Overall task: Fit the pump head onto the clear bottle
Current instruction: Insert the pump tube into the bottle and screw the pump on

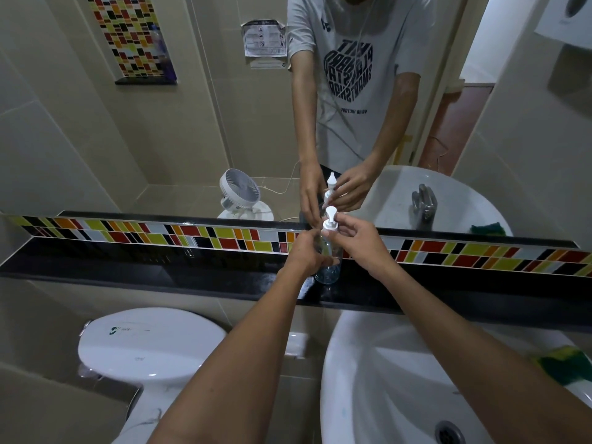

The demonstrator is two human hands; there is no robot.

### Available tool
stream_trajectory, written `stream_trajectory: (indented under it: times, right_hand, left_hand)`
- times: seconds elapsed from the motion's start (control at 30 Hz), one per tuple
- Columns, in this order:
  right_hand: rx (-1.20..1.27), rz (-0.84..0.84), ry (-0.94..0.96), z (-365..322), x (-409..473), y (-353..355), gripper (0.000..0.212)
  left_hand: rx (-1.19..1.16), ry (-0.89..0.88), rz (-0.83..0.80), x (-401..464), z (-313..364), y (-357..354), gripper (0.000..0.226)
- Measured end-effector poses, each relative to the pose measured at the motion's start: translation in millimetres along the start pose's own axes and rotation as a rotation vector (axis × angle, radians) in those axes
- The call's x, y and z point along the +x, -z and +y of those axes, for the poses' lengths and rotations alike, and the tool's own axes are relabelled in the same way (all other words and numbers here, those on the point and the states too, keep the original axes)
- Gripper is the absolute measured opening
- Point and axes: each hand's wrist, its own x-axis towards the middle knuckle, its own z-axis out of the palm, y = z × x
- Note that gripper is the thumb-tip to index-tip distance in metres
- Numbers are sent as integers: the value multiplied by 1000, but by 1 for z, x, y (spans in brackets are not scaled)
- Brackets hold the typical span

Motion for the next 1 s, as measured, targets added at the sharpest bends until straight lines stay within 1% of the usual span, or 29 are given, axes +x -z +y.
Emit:
stream_trajectory:
  times: [0.1, 0.2, 0.3, 0.37, 0.5, 0.57, 0.83, 1.0]
  right_hand:
    - [-15, 51, 2, -1, 0, -2, 49]
    - [-64, 160, 5, -7, 2, -6, 44]
    - [-151, 238, 12, -11, 4, -10, 45]
    - [-153, 209, 9, -7, 2, -10, 46]
    - [-133, 45, 54, 0, 2, 3, 40]
    - [-108, -4, 39, 0, 4, 5, 39]
    - [-145, 72, 74, 2, 13, 4, 39]
    - [-137, 134, 106, 5, 12, 1, 42]
  left_hand:
    - [2, -22, 10, 0, -1, -1, 68]
    - [7, -46, 37, 1, 1, -1, 62]
    - [14, -45, 53, 1, 2, -4, 56]
    - [25, -44, 49, 0, -1, -7, 58]
    - [15, -48, 36, -2, -5, -7, 63]
    - [-4, -45, 41, -2, -5, -5, 64]
    - [-13, -50, 71, -7, -2, -3, 64]
    - [-14, -54, 59, -5, -4, -3, 61]
